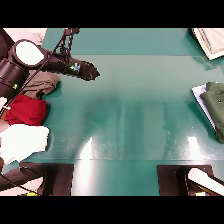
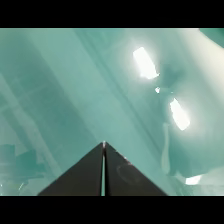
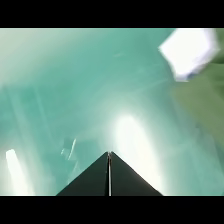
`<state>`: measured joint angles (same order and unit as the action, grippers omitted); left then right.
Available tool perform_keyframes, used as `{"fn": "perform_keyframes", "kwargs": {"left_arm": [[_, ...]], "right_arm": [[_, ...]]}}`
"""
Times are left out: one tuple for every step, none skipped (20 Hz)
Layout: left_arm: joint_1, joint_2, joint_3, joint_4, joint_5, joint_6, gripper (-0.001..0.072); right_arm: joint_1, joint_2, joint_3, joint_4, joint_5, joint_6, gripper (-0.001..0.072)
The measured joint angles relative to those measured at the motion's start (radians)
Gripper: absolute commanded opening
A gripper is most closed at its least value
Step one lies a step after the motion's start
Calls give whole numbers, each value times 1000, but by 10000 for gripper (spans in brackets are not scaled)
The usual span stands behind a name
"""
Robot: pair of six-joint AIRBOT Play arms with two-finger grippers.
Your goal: Fold the shirts.
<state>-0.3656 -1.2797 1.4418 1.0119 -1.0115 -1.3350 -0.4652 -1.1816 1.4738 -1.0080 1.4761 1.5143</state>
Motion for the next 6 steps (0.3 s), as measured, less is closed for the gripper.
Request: {"fn": "perform_keyframes", "kwargs": {"left_arm": [[0, 0, 0, 0, 3, 0, 25], [0, 0, 0, 0, 3, 0, 25], [0, 0, 0, 0, 6, 0, 25], [0, 0, 0, 0, 6, 0, 25], [0, 0, 0, 0, 7, 0, 25], [0, 0, 0, 0, 8, 0, 25]], "right_arm": [[41, 2, 0, 4, -2, -5, 17], [81, 3, 1, 6, -8, -8, 18], [115, 3, 1, 6, -10, -11, 17], [142, 3, 1, 7, -14, -14, 18], [165, 4, 0, 7, -14, -17, 17], [182, 4, 0, 10, -14, -19, 17]]}}
